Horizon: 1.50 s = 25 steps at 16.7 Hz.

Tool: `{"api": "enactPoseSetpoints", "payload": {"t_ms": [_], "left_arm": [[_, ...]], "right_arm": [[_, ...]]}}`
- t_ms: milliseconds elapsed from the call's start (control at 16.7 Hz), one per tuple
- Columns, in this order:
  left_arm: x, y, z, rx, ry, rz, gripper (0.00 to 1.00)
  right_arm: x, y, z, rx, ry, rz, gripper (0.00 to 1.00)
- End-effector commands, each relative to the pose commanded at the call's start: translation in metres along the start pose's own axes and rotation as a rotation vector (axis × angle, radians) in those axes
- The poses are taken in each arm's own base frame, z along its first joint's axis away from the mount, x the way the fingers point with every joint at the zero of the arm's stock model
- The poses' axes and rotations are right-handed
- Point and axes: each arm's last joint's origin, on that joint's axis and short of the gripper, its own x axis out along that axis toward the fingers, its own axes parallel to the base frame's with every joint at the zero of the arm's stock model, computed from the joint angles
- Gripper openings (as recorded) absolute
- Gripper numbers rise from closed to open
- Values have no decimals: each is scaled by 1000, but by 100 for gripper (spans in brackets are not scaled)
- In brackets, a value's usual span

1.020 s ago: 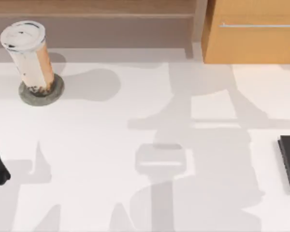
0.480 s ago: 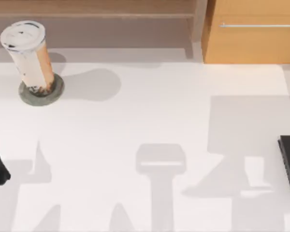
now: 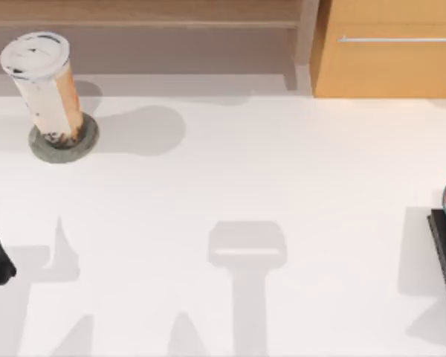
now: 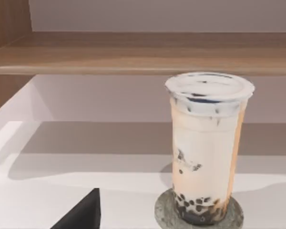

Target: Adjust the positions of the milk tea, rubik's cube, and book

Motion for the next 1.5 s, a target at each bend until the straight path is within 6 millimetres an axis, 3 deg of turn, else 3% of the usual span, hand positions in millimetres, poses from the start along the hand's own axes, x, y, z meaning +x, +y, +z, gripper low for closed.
{"api": "enactPoseSetpoints", "payload": {"t_ms": [120,960,1500], "left_arm": [[0,0,0,0,0,0,100],[0,0,0,0,0,0,100],[0,0,0,0,0,0,100]], "right_arm": [[-2,-9,-2,16,4,-25,0],[3,-9,-2,16,4,-25,0],[3,-9,-2,16,4,-25,68]]}}
